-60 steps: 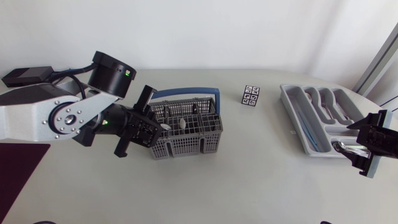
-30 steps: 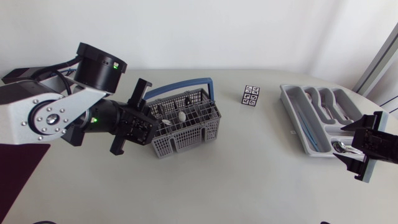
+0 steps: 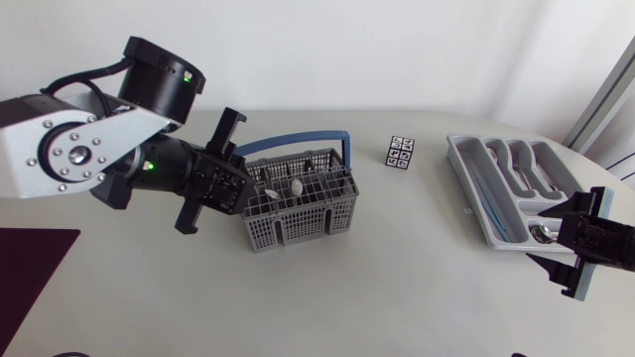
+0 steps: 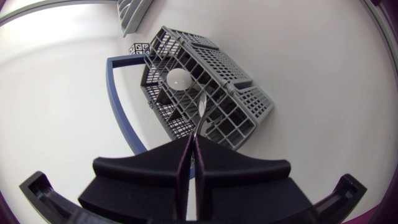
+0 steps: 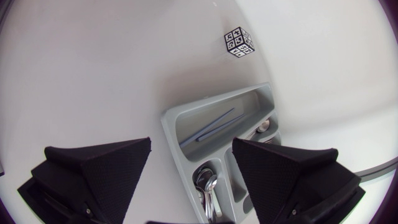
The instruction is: Transfer all utensils from the basket to the drawer tray.
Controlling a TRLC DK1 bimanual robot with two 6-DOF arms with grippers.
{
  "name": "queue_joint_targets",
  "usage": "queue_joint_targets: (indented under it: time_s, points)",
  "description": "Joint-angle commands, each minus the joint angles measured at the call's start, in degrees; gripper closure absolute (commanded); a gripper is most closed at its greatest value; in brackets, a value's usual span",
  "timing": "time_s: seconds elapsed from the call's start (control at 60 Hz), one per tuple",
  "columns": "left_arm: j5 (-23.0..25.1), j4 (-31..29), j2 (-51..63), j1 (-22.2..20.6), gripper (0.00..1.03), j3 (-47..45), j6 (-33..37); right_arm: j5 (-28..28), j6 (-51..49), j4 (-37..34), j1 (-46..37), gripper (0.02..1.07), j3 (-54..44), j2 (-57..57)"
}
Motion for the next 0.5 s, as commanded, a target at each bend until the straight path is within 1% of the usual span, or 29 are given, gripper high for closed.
queue_joint_targets:
  time_s: [0.0, 0.167, 0.3, 0.483]
  points:
    - [0.9, 0.8, 2.1, -0.6, 1.00, 3.7, 1.9, -0.3, 0.2, -0.3, 0.6, 0.12, -1.5, -0.4]
    - [1.1, -1.1, 4.4, -0.6, 1.00, 6.3, 2.6, -0.3, 0.2, -0.2, 0.7, 0.12, -1.3, 0.2]
    - [1.1, -4.6, 6.6, -0.6, 1.00, 9.4, 3.1, -0.4, 0.2, -0.2, 0.9, 0.12, -1.1, 0.3]
    - [1.3, -7.5, 9.7, -0.6, 1.00, 13.6, 3.7, -0.4, 0.5, -0.2, 1.7, 0.12, -1.8, -0.1]
